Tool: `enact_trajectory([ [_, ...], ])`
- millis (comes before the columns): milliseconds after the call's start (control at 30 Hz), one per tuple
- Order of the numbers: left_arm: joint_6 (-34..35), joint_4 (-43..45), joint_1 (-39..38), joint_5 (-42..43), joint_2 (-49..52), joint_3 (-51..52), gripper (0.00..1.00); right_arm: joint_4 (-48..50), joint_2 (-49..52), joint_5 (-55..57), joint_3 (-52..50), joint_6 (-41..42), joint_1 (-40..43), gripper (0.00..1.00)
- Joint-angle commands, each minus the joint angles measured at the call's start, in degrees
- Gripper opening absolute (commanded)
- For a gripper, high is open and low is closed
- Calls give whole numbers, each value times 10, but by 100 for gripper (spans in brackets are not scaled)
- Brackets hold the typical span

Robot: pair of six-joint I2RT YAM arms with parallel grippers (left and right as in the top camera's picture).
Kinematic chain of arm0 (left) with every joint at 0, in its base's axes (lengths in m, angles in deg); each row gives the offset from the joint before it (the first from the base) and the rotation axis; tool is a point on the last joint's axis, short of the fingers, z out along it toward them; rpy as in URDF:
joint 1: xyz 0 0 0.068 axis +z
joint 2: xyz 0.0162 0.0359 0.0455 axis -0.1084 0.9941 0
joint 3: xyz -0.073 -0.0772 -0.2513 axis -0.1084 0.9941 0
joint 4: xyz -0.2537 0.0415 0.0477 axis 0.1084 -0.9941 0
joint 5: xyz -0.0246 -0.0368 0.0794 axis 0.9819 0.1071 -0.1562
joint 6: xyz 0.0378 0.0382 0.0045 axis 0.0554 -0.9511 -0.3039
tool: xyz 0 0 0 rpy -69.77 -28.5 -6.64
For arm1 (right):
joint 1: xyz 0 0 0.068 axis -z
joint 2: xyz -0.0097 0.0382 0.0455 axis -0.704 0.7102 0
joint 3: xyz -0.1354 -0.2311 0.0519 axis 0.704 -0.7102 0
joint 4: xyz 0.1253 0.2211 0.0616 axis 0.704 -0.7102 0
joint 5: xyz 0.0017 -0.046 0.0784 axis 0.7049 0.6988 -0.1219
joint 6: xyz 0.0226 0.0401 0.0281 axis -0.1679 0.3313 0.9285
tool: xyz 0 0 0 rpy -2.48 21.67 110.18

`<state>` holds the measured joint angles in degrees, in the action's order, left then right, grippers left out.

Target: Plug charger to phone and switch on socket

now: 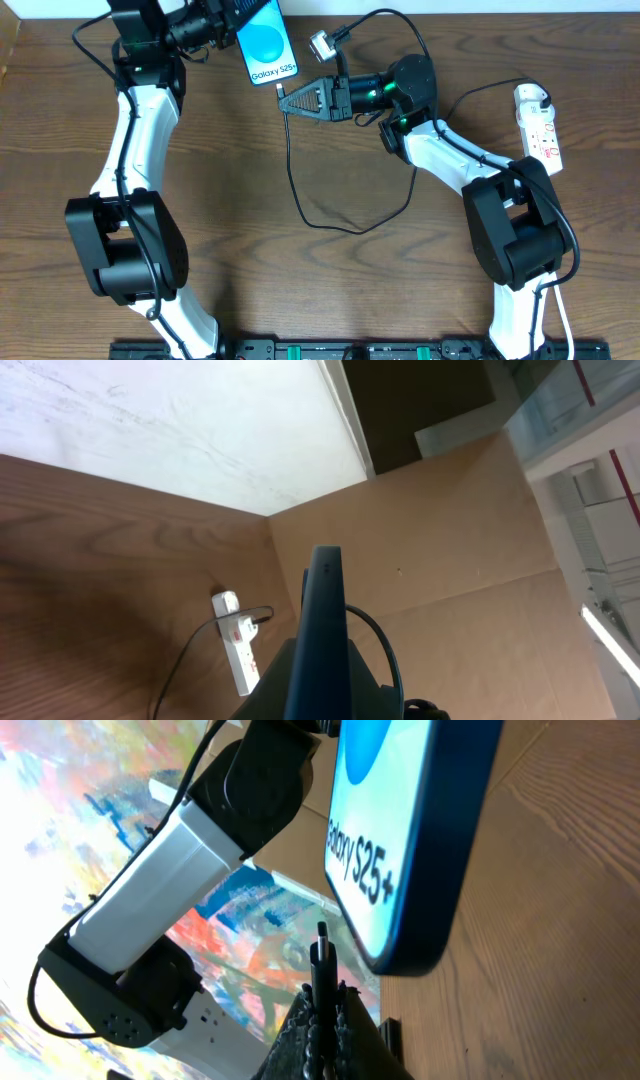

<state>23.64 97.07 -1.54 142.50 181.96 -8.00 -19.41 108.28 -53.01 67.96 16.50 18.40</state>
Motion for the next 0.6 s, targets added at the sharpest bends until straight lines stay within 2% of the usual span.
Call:
enact_trajectory([
  [0, -5, 5, -2, 13, -14, 2, 7, 3, 4, 3, 0, 11, 4, 1],
  [233, 0, 5, -2, 13, -14, 2, 7, 2, 4, 3, 0, 11, 4, 1],
  [367, 40, 5, -2, 7, -14, 2, 7, 2, 4, 3, 0, 11, 4, 1],
  [567, 40, 5, -2, 7, -14, 2, 7, 2, 4, 3, 0, 11, 4, 1],
])
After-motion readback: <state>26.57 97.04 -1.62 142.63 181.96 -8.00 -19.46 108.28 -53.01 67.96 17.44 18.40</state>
